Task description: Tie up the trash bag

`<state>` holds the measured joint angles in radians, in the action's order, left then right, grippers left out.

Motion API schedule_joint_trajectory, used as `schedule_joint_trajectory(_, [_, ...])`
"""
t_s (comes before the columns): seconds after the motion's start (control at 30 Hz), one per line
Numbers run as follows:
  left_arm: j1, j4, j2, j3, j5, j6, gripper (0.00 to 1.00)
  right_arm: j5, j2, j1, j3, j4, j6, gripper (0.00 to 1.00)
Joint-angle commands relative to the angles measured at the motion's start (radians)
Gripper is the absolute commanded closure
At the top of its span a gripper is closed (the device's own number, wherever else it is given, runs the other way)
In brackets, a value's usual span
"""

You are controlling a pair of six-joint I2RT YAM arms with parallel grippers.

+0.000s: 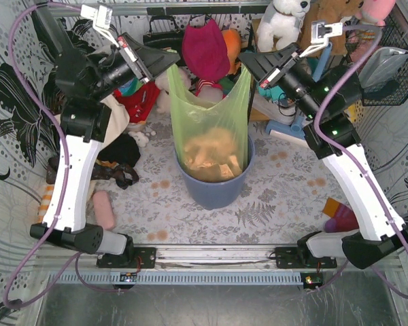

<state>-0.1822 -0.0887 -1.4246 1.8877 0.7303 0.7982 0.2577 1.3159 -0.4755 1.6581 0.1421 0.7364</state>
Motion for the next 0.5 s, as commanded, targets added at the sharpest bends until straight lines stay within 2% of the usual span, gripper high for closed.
schedule_joint_trajectory(0.0, [0.000,0.106,0.123,-0.056,0.041,0.020,1.00,0.052,-0.062,-0.002,0.006,0.084,0.016,1.00])
schedule_joint_trajectory(0.13, [0.000,0.229,0.209,-0.260,0.039,0.043,1.00,0.012,-0.135,-0.003,-0.229,0.147,0.055,1.00])
schedule_joint_trajectory(0.23, [0.000,0.300,0.208,-0.304,0.056,0.075,0.99,0.013,-0.133,-0.003,-0.258,0.165,0.070,1.00])
schedule_joint_trajectory(0.3, [0.001,0.297,0.181,-0.259,0.055,0.076,0.99,0.026,-0.105,-0.003,-0.203,0.167,0.068,1.00])
schedule_joint_trajectory(0.47, [0.001,0.264,0.078,0.011,0.080,0.092,0.99,0.075,-0.008,-0.009,0.084,0.101,0.022,1.00])
